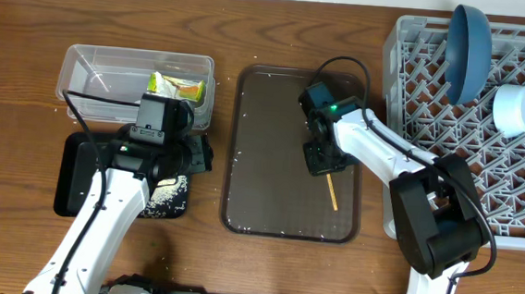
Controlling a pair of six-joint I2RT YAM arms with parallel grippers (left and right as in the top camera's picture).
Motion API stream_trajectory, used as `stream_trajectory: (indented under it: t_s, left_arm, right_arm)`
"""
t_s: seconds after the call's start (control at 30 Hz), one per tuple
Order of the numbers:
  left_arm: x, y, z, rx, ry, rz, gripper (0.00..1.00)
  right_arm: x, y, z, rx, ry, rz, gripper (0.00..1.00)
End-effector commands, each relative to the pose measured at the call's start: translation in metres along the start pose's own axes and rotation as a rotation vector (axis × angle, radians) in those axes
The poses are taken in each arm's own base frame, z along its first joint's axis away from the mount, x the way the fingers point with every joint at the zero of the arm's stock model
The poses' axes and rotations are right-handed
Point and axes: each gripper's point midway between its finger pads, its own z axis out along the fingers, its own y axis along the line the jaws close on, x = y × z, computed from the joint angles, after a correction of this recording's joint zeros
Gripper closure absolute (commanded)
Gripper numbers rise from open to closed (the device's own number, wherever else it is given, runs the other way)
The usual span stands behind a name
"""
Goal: Sort waste into correct bins and load items into the dishwasher rack
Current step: 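Reach the right gripper to the wooden chopstick and grasp it, then carry the chopstick right and insert it into the dish rack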
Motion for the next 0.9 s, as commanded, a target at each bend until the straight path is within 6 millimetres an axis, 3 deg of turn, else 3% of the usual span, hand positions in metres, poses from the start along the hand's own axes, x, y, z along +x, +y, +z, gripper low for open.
stream_trajectory:
  t_s: [0.0,0.2,0.3,0.4,0.67,0.77,0.87]
  left_arm:
    - [-0.005,0.0,-0.001,-0.005,-0.01,-0.001,0.46]
    - [-0.005,0.0,-0.001,-0.005,-0.009,-0.001,0.46]
    - [-0.005,0.0,-0.001,-0.005,-0.009,-0.001,0.46]
    - [-0.005,0.0,-0.001,-0.005,-0.009,-0.001,0.46]
    - [-0.005,0.0,-0.001,-0.005,-0.01,-0.001,0.46]
    - [-0.005,0.0,-0.001,-0.005,-0.01,-0.001,0.46]
    - [-0.005,0.0,-0.001,-0.005,-0.01,-0.001,0.46]
  right_arm:
    - [0.007,0.001,0.014,0.0,0.045,0.014,0.99]
    - [0.004,0.006,0.007,-0.046,0.036,0.018,0.99]
    - [-0.005,0.001,-0.011,-0.06,-0.018,0.026,0.99]
    - [-0.019,-0.011,-0.041,-0.077,-0.111,0.052,0.99]
    - [-0.034,-0.071,-0.129,-0.085,-0.364,0.091,0.99]
    - [-0.027,-0.1,-0.145,-0.067,-0.395,0.134,0.99]
    - [-0.021,-0.123,-0.146,-0.049,-0.386,0.166,0.96]
